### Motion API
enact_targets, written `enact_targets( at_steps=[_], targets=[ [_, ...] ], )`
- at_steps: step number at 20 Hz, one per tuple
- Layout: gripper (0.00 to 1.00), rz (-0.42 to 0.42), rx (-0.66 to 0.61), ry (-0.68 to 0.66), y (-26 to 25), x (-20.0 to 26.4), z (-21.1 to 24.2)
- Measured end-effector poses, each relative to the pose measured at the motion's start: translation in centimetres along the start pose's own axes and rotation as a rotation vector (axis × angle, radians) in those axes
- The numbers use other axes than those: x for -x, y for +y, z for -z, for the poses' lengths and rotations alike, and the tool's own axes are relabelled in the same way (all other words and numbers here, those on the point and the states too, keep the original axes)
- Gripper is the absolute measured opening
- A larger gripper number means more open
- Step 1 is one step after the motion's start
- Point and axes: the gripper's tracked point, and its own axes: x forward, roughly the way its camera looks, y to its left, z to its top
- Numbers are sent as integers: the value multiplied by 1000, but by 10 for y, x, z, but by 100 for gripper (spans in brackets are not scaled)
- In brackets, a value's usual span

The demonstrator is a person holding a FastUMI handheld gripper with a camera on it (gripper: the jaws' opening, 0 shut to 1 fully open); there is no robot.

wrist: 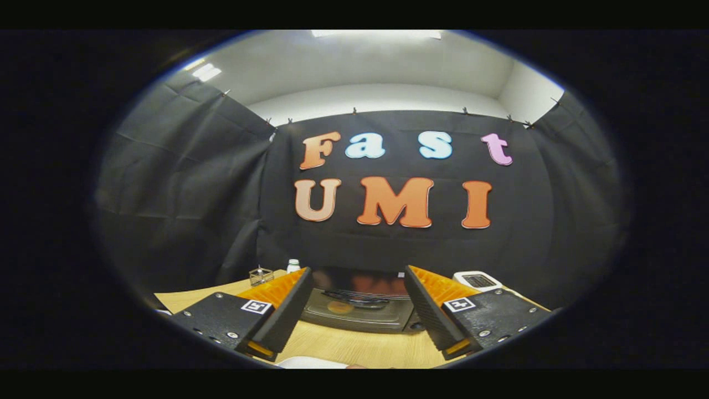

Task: Open the toaster oven, put the food inside, and close the toaster oven door.

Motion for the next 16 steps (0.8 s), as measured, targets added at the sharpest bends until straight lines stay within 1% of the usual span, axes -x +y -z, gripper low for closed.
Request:
enact_targets(
  at_steps=[3,7,11,16],
  targets=[
    [97,7,5,-18,-15,20,-14],
    [98,-12,-20,-40,-28,37,-25],
    [98,16,-43,-59,-45,47,-29],
    [98,37,-49,-88,-53,48,-35]
  ],
)
